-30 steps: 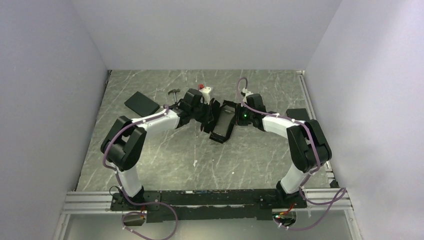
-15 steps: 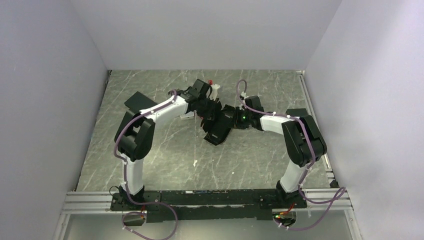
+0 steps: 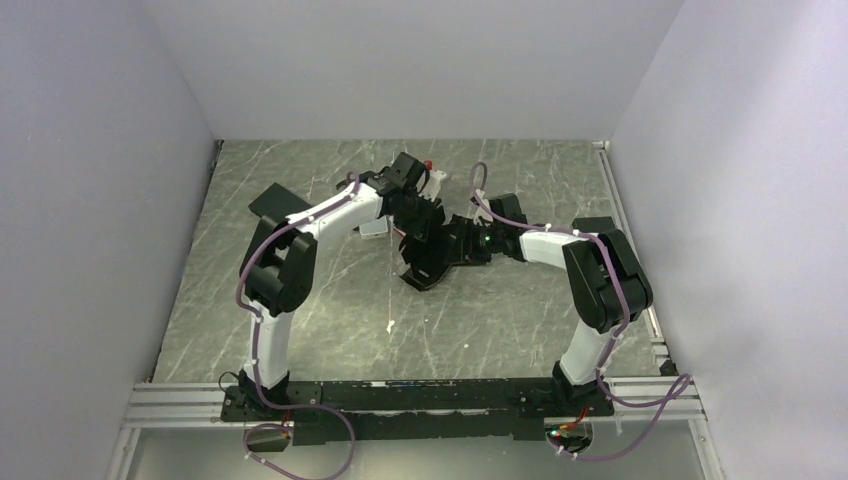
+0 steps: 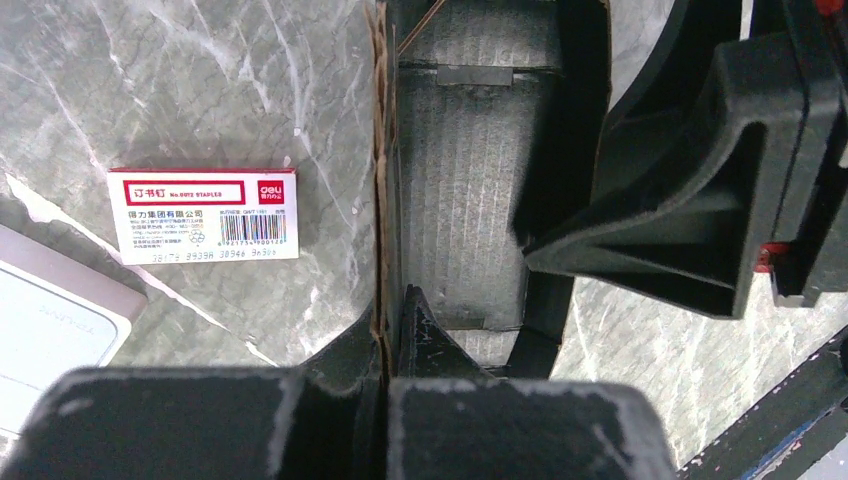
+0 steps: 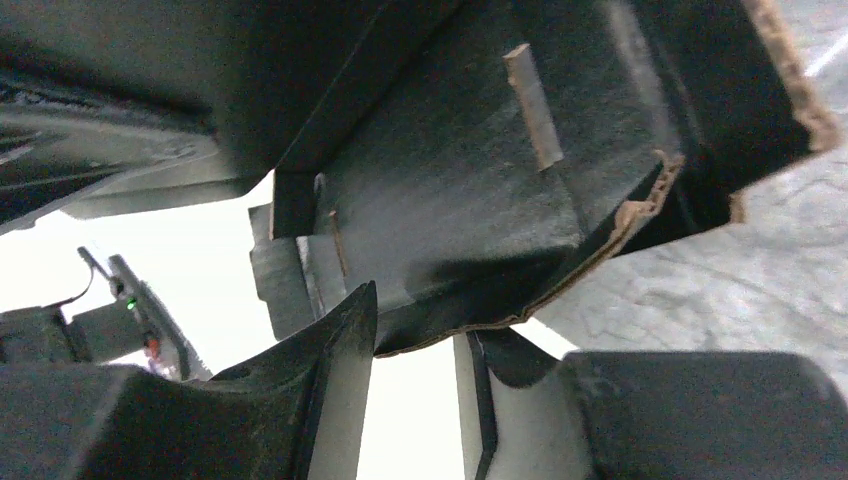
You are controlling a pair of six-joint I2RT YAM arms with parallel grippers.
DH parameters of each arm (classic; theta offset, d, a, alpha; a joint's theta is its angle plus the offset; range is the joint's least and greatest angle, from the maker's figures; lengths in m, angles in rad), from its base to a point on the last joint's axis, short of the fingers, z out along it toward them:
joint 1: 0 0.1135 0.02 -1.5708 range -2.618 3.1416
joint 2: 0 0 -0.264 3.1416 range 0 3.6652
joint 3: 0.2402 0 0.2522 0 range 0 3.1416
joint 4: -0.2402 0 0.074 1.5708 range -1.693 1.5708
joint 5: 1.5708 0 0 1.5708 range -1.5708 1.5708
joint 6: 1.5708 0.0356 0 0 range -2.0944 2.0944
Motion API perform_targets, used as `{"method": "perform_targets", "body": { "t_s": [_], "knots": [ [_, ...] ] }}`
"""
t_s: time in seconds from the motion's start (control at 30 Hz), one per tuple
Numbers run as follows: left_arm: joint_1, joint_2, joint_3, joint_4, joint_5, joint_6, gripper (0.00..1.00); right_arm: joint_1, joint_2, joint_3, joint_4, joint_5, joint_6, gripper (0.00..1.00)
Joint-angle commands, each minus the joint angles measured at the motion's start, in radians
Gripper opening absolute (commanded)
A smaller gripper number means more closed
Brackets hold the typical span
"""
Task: Fold the paper box
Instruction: Fold the paper box at the center of the board.
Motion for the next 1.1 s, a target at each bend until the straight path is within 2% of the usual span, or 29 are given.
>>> {"method": "perform_targets", "body": {
  "t_s": [0.0,0.27,0.57,0.9,1.07],
  "knots": [
    [-0.031,0.040,0.035,0.060,0.120,0.015,0.00,0.023,-0.036,0.016,0.076,-0.220,0.021,0.38],
    [-0.032,0.045,0.056,0.034,0.110,0.037,0.00,-0.001,-0.044,0.014,0.041,-0.275,-0.016,0.42],
    [-0.031,0.030,0.047,0.036,0.100,0.055,0.00,-0.023,-0.072,0.018,-0.120,-0.293,-0.164,0.53],
    [-0.039,0.010,0.039,0.028,0.080,0.092,0.00,-0.092,-0.192,-0.028,-0.205,-0.342,-0.303,0.58],
    [-0.045,0.002,0.041,0.020,0.060,0.125,0.00,-0.111,-0.228,-0.026,-0.252,-0.387,-0.405,0.56]
  ]
}}
